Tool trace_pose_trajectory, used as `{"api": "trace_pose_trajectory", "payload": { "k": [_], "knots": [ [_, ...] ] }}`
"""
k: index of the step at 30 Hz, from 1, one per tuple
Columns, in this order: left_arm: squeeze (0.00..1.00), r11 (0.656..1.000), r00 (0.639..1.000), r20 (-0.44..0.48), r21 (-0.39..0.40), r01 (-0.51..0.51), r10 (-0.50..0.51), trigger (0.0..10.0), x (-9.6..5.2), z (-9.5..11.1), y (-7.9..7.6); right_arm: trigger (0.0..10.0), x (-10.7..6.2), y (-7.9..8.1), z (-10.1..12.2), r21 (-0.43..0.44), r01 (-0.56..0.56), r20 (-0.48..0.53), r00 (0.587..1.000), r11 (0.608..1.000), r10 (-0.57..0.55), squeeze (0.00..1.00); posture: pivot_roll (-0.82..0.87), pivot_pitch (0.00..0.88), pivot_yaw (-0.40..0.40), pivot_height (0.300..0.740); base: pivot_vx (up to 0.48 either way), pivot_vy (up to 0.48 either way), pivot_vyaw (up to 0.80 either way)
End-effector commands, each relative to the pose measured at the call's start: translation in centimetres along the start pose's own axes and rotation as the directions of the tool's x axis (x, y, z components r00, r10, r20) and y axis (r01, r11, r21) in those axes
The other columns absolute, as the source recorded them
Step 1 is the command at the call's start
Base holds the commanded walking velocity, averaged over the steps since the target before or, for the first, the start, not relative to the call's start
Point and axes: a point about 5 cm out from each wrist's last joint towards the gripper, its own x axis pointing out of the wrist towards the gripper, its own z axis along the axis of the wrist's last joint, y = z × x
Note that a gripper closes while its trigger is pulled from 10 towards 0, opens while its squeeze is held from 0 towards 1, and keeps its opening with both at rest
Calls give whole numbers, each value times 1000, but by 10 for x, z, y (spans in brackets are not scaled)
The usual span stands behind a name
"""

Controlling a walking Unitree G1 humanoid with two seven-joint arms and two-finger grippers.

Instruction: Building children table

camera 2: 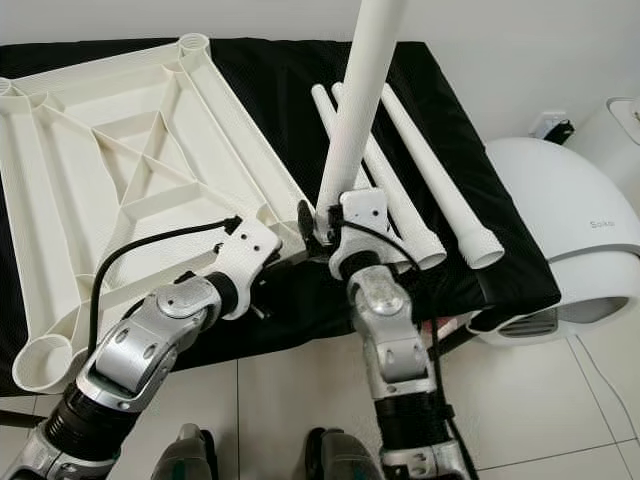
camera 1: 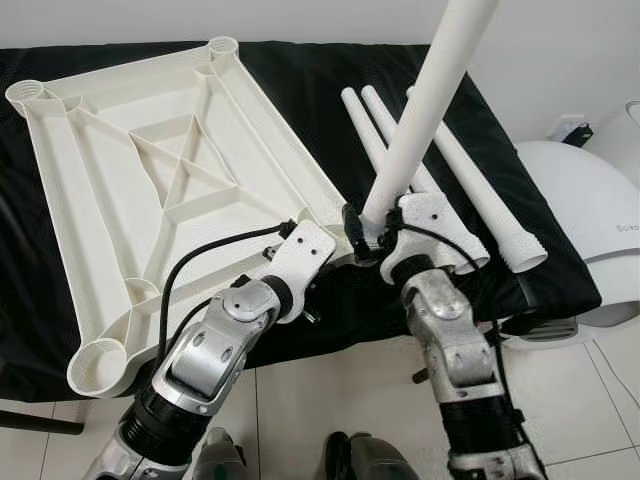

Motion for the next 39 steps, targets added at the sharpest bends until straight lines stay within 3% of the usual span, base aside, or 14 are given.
{"api": "trace_pose_trajectory", "payload": {
  "k": [1,3,7,9,12,15,18,25,26,30,39],
  "knots": [
    [0,999,998,34,18,49,-50,10000,-1,7,-10,10000,1,-11,-2,31,-20,-8,1000,999,20,1000,53,156,-77,740,0,0,0],
    [0,999,998,34,19,49,-50,10000,-1,7,-10,10000,2,-15,-2,40,-35,-8,999,999,35,1000,53,156,-77,740,0,0,0],
    [0,999,998,33,20,49,-49,10000,-1,7,-9,10000,4,-27,1,69,-178,-5,984,982,179,1000,52,155,-74,740,0,0,0],
    [0,999,998,33,20,49,-49,10000,-1,7,-9,10000,4,-27,1,69,-178,-5,984,982,179,1000,52,155,-74,740,0,0,0],
    [0,998,998,34,23,50,-51,10000,-1,8,-8,10000,8,-42,0,77,-296,-13,955,952,298,1000,46,157,-65,740,0,0,0],
    [0,998,998,35,25,51,-52,10000,-1,8,-8,10000,9,-47,-1,75,-340,-17,939,937,342,1000,46,157,-63,740,0,0,0],
    [0,998,998,36,28,52,-53,10000,-1,8,-7,10000,10,-53,-2,51,-463,-34,885,885,465,1000,48,161,-60,740,0,0,0],
    [0,998,998,35,30,50,-51,10000,-1,9,-6,10000,10,-56,-2,51,-589,-49,805,806,591,1000,46,163,-56,740,0,0,0],
    [0,998,998,35,30,49,-50,10000,-1,9,-5,10000,10,-56,-1,57,-628,-48,775,776,630,0,50,163,-54,740,0,0,0],
    [0,999,998,36,31,44,-46,10000,-1,10,-4,10000,14,-60,-2,60,-695,-60,714,717,697,0,52,164,-52,740,0,0,0],
    [0,999,998,35,30,44,-45,10000,-1,10,-3,10000,22,-68,-2,37,-742,-74,666,669,742,0,52,166,-46,740,0,0,0]
  ]
}}
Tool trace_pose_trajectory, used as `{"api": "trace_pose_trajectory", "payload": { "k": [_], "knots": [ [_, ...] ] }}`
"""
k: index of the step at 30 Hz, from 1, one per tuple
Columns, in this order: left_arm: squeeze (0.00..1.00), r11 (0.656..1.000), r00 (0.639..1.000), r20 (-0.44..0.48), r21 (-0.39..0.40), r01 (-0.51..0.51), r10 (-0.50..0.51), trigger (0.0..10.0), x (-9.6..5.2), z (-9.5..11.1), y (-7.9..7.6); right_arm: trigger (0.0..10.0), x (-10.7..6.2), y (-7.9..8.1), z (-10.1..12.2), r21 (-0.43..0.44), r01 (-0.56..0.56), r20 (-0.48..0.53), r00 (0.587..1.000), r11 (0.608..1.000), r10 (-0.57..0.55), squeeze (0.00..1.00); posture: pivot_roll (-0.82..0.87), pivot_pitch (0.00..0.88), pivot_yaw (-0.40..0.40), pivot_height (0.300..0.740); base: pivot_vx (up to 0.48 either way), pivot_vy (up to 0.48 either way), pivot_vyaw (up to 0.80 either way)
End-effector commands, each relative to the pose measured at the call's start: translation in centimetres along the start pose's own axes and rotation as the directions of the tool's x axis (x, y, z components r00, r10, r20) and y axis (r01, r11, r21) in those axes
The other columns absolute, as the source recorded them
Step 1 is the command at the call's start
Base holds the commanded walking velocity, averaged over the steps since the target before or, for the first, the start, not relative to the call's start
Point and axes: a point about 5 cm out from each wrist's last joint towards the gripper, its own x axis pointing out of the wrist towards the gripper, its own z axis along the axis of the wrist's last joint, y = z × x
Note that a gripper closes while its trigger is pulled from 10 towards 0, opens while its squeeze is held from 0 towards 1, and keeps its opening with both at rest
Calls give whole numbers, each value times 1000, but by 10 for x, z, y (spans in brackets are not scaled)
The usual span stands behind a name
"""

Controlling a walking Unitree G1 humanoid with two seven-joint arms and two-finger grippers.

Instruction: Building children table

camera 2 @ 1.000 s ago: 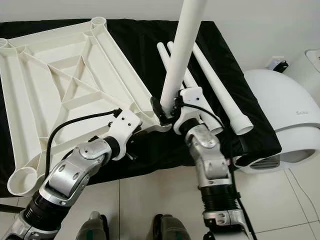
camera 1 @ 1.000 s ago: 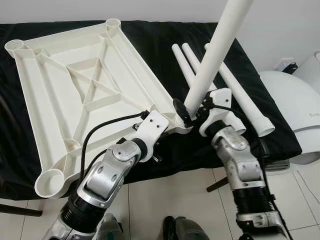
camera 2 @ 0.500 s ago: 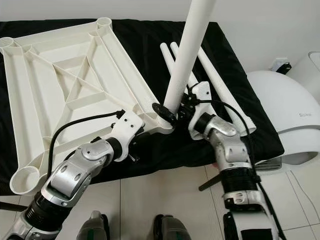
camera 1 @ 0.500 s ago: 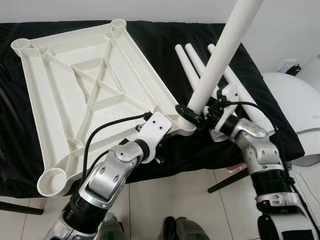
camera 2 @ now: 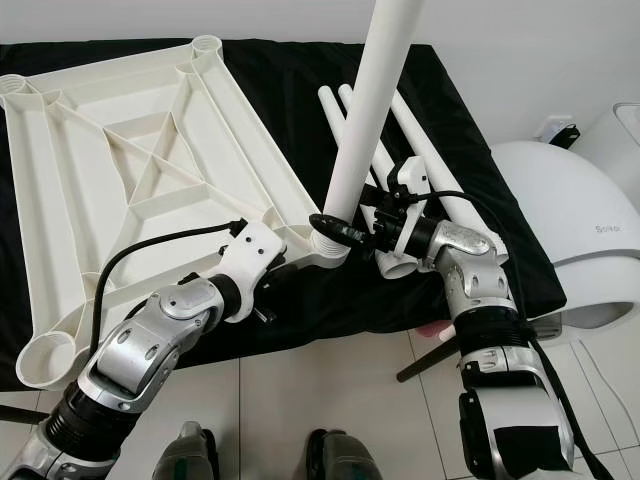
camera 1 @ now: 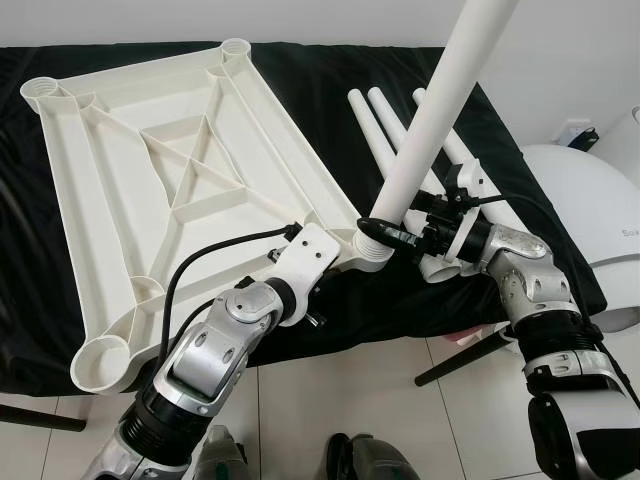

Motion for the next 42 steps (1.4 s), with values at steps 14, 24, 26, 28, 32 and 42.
{"api": "trace_pose_trajectory", "payload": {
  "k": [14,24,26,28,32,42],
  "knots": [
    [0,999,999,39,19,34,-35,10000,-1,11,-2,4980,3,-9,-2,-33,-72,-38,997,997,71,0,55,172,-43,740,0,0,0],
    [0,999,999,38,12,30,-31,10000,-2,10,-3,0,4,-7,1,-9,-111,11,994,994,111,0,54,176,-51,740,0,0,0],
    [0,999,999,39,10,31,-31,10000,-2,10,-4,0,2,-6,0,-5,-100,28,995,995,100,0,52,176,-52,740,0,0,0],
    [0,999,999,38,10,31,-32,10000,-2,10,-4,0,1,-6,0,0,-84,38,996,996,84,0,52,176,-52,740,0,0,0],
    [0,999,999,38,9,33,-33,10000,-2,10,-5,0,-1,-4,0,10,-50,61,997,999,50,0,46,176,-54,740,0,0,0],
    [0,999,999,33,9,40,-40,10000,-1,8,-8,0,0,13,-11,5,92,52,994,996,-92,0,42,173,-60,740,0,0,0]
  ]
}}
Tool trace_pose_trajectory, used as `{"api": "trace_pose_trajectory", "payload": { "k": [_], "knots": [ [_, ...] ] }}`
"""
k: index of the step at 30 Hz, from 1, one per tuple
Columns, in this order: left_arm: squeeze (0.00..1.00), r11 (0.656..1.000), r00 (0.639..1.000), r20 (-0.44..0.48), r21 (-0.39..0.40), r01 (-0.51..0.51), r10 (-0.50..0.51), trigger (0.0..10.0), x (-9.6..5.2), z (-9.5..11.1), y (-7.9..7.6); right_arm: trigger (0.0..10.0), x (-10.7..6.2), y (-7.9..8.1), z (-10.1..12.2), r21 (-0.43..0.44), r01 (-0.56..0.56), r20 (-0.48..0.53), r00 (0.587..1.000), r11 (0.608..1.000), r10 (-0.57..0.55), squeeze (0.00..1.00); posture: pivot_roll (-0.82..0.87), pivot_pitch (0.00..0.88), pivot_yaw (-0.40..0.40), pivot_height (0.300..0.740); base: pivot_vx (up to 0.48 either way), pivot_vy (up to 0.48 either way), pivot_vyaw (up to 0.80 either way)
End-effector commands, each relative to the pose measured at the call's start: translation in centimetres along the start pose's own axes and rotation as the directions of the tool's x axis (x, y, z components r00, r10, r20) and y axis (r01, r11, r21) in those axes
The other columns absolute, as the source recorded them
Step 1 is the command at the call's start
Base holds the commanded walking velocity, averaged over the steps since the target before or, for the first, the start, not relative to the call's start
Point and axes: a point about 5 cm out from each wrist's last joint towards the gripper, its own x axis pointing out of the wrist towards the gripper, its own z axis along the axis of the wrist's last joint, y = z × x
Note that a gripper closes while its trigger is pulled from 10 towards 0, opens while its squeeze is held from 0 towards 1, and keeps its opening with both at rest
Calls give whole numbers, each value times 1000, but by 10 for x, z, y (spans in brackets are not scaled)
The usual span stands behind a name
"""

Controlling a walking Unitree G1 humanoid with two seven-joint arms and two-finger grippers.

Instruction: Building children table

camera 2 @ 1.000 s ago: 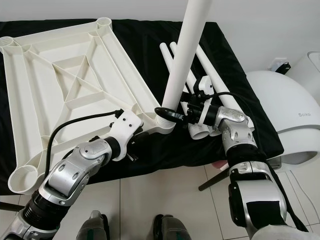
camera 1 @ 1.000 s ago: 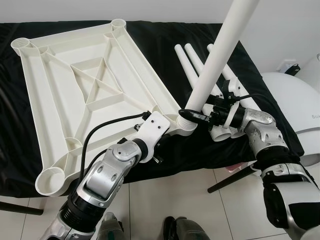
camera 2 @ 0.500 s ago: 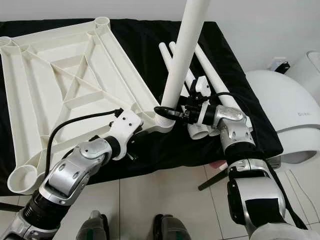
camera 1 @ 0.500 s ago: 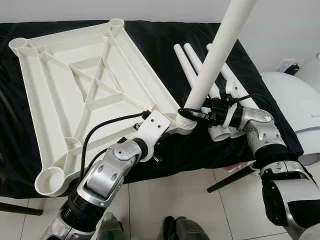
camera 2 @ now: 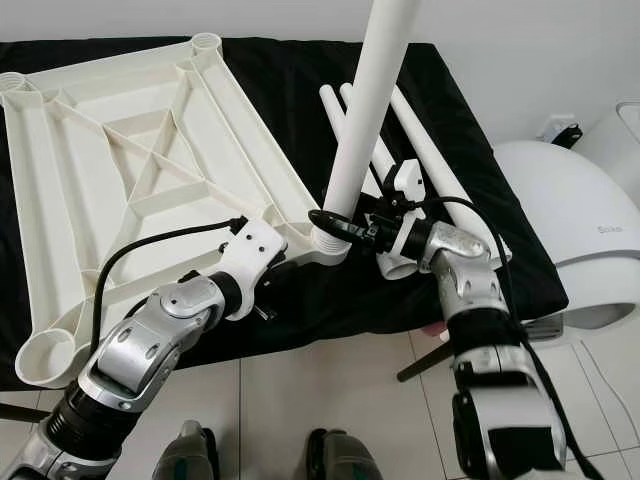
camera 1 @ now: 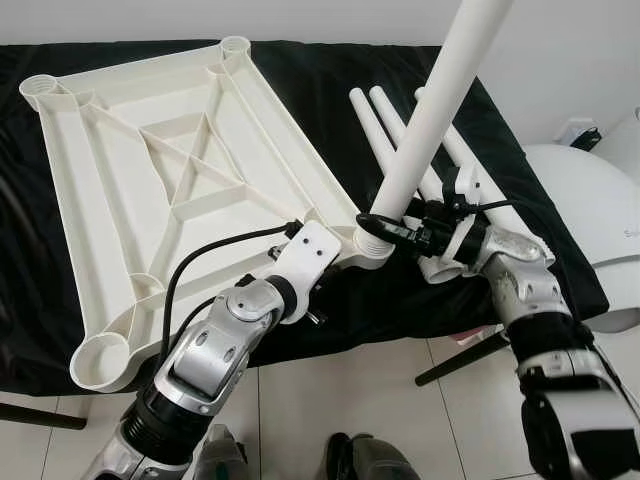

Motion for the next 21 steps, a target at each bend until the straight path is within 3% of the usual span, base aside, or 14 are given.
{"api": "trace_pose_trajectory", "payload": {
  "k": [1,7,9,14,21],
  "knots": [
    [0,999,999,27,9,33,-34,10000,-1,5,-6,0,-4,1,-6,37,43,-14,999,998,-42,0,42,173,-60,740,0,0,0],
    [0,999,999,26,9,35,-35,10000,-1,5,-7,0,0,15,-7,34,69,-1,998,997,-69,0,42,171,-62,740,0,0,0],
    [0,999,999,27,8,34,-35,10000,-1,5,-8,0,5,26,-7,65,122,19,992,990,-123,0,43,170,-66,740,0,0,0],
    [0,999,999,27,8,34,-34,10000,-1,5,-8,0,7,29,-8,74,141,21,990,987,-143,0,44,170,-67,740,0,0,0],
    [0,1000,999,24,5,26,-26,10000,-2,4,-7,0,21,45,-14,111,366,-2,930,924,-368,0,49,179,-73,740,0,0,0]
  ]
}}
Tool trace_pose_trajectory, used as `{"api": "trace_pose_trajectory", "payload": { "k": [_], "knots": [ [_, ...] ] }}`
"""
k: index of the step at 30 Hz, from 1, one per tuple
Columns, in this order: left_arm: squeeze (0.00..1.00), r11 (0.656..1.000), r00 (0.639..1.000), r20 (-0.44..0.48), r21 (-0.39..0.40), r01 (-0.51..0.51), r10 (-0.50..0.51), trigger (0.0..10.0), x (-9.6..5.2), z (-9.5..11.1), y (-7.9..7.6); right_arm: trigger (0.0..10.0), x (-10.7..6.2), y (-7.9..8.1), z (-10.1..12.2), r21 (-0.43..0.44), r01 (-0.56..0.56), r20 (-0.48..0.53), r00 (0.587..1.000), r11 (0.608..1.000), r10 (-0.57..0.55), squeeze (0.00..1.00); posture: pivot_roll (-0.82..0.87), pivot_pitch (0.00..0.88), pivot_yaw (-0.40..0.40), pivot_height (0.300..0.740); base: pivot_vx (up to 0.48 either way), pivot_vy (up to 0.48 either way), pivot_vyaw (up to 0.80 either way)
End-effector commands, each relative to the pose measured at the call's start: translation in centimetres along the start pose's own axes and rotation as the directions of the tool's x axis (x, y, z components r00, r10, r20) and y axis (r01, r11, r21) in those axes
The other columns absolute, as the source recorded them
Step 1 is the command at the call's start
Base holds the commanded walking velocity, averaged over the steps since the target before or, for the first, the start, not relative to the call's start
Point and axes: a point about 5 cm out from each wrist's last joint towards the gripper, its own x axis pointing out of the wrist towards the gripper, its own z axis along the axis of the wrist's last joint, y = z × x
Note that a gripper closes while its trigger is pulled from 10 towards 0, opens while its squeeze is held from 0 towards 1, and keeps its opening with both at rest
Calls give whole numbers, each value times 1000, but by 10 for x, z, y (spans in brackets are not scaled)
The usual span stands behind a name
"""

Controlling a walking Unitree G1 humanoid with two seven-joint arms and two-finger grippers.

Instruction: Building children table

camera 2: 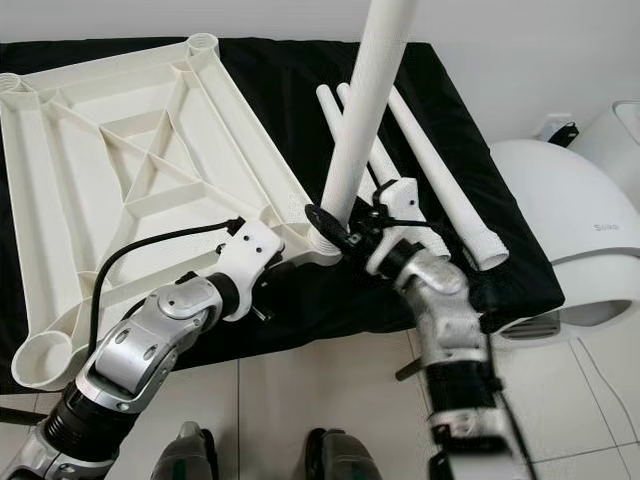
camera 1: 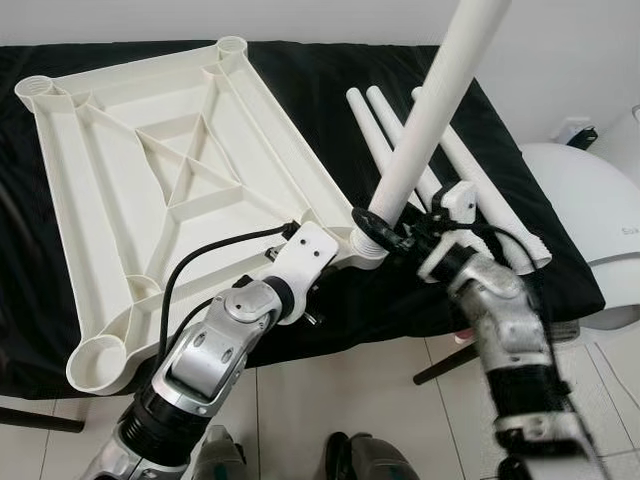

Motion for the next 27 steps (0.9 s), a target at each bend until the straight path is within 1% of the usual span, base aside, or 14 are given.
{"api": "trace_pose_trajectory", "payload": {
  "k": [1,5,10,11,13,14,17,18,20,25,27],
  "knots": [
    [0,999,999,31,9,39,-40,10000,0,7,-10,0,3,9,-11,44,40,-42,998,998,-38,0,49,179,-73,740,0,0,0],
    [0,999,999,30,7,37,-37,10000,-1,6,-9,0,8,21,-12,42,117,-40,993,992,-115,0,50,185,-70,740,0,0,0],
    [0,999,999,30,7,36,-36,10000,-1,7,-9,0,11,26,-12,28,168,-41,985,985,-166,0,52,187,-69,740,0,0,0],
    [0,999,999,30,8,36,-36,10000,-2,7,-8,0,14,32,-15,14,218,-48,975,976,-217,0,52,188,-67,740,0,0,0],
    [0,999,999,29,8,36,-37,10000,-2,7,-8,0,16,37,-15,8,257,-53,965,966,-256,0,53,189,-67,740,0,0,0],
    [0,999,999,29,8,36,-37,10000,-2,7,-8,0,16,37,-15,8,257,-53,965,966,-256,0,53,189,-67,740,0,0,0],
    [0,999,999,29,7,37,-37,10000,-1,7,-9,0,17,40,-16,-11,325,-67,943,946,-325,0,53,190,-66,740,0,0,0],
    [0,999,999,29,7,37,-37,10000,-1,7,-9,0,17,40,-16,-11,325,-67,943,946,-325,0,53,190,-66,740,0,0,0],
    [0,999,999,28,8,38,-38,10000,-1,7,-9,0,20,45,-20,-10,368,-80,926,930,-368,0,50,190,-65,740,0,0,0],
    [0,999,999,29,7,39,-39,10000,-1,7,-9,0,21,47,-20,-7,385,-81,920,923,-384,0,50,190,-66,740,0,0,0],
    [0,999,999,30,8,35,-36,10000,-1,7,-8,0,21,50,-21,-7,415,-86,906,910,-414,0,55,187,-68,740,0,0,0]
  ]
}}
